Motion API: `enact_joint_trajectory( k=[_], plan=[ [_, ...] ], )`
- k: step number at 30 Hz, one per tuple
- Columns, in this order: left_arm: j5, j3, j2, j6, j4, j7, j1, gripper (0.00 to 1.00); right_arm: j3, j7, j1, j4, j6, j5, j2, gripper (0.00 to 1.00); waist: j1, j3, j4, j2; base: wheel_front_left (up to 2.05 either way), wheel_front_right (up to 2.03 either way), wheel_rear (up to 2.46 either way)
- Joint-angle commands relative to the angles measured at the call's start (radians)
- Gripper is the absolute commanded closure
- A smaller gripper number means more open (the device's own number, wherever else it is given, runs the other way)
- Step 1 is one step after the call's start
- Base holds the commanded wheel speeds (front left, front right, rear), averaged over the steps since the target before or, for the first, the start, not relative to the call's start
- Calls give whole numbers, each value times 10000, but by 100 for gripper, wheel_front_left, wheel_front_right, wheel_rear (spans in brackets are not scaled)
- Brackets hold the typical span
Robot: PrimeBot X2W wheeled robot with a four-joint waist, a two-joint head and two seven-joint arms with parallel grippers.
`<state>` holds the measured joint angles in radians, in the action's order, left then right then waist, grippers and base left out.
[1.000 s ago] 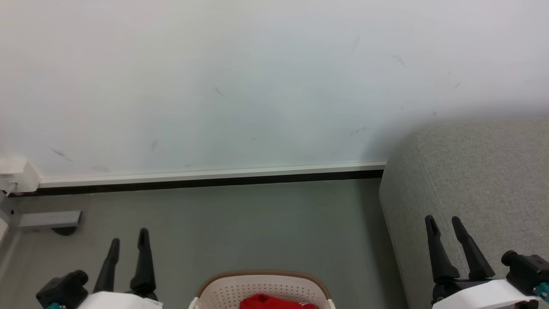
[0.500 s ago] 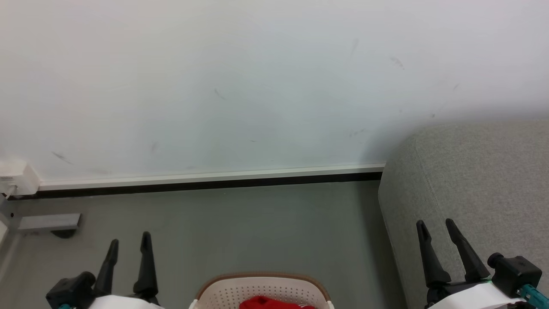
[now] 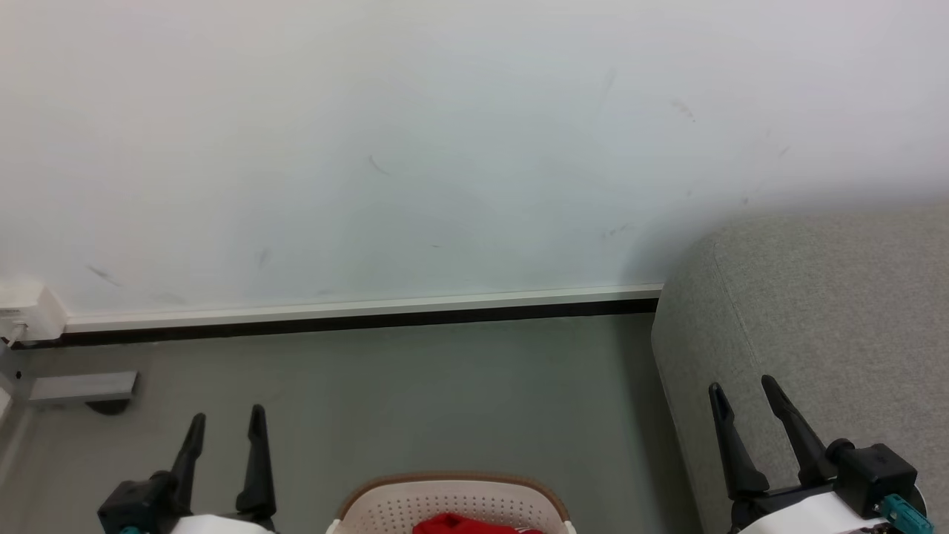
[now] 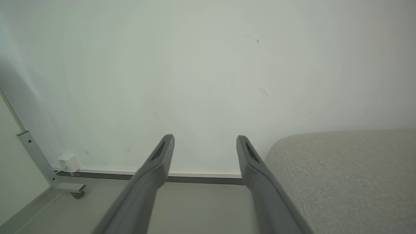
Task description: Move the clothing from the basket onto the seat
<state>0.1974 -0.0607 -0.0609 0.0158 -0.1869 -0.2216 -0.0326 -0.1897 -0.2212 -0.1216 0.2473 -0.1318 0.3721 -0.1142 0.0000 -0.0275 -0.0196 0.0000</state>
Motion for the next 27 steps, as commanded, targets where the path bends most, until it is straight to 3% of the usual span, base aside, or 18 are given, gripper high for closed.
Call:
enact_joint_trajectory(
  k=[1,21,27],
  plan=[
    [-284,-28,-101,-44,2,-95,55,0,-37,-97,-167,-3,17,-183,8,0,0,1,-2,0,0,0,0],
    [-1728,-11,-47,-155,16,-460,121,0,-254,-464,-207,-3,21,-1465,7,0,0,-27,-59,0,0,0,0],
    [-1694,-9,-26,-134,-24,-433,101,0,-211,-433,-213,-10,21,-1440,23,0,0,-21,-60,0,0,0,0]
  ],
)
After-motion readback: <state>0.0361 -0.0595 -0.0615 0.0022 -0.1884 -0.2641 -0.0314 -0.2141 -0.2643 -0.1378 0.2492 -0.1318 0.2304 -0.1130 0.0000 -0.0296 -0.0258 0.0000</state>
